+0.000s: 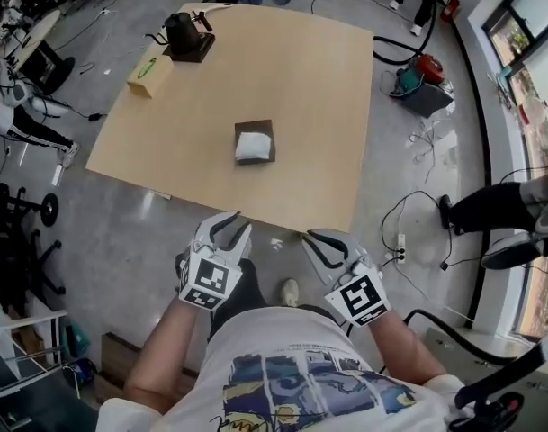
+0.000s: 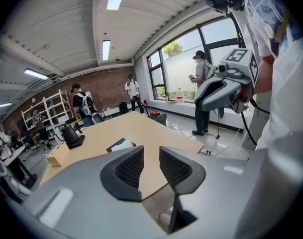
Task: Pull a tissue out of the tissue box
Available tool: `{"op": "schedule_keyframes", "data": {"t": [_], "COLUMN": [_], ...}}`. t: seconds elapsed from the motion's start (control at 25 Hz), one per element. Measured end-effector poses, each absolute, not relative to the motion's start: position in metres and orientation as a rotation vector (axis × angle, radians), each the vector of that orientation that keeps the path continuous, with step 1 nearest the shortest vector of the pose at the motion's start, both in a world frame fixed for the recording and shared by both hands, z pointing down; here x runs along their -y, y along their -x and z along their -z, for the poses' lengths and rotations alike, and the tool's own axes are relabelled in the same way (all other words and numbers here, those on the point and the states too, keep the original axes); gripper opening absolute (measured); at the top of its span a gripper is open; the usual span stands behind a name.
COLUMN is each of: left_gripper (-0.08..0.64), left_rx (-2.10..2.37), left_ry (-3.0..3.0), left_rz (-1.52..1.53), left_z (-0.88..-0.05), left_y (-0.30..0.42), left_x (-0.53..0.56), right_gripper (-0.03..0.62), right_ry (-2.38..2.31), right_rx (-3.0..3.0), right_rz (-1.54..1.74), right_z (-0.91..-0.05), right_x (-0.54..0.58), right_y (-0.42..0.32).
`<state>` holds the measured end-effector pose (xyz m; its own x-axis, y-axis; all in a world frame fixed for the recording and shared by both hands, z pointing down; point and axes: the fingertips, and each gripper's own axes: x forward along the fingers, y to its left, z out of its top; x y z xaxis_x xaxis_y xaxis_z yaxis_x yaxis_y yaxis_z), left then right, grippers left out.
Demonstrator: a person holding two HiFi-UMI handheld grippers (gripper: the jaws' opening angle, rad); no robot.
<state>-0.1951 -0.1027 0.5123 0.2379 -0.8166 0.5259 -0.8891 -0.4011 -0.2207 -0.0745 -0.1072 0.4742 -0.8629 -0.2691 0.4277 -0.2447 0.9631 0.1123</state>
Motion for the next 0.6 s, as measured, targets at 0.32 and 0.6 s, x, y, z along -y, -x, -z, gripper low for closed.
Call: {"op": "schedule_keyframes", "data": {"t": [0.32,0.6], "left_gripper": [0.165,0.238], "left_rx": [1.451,1.278], "left_ry": [-2.495,-2.653], "left_rz": [-1.197,-1.491], "left_z": [-0.558,-0.607], "left_y": [0.254,0.276], "left_x": [0.194,0.251], "right_gripper": [0.028,0.028], "right_ry": [-0.561,-0.726], "right_rx": [2.586,2.506], "right_rz": [0.004,-0.082], "right_z": [-0.456,-0.467], "right_x": [0.166,0.184], "right_y": [0.121,0.141]}}
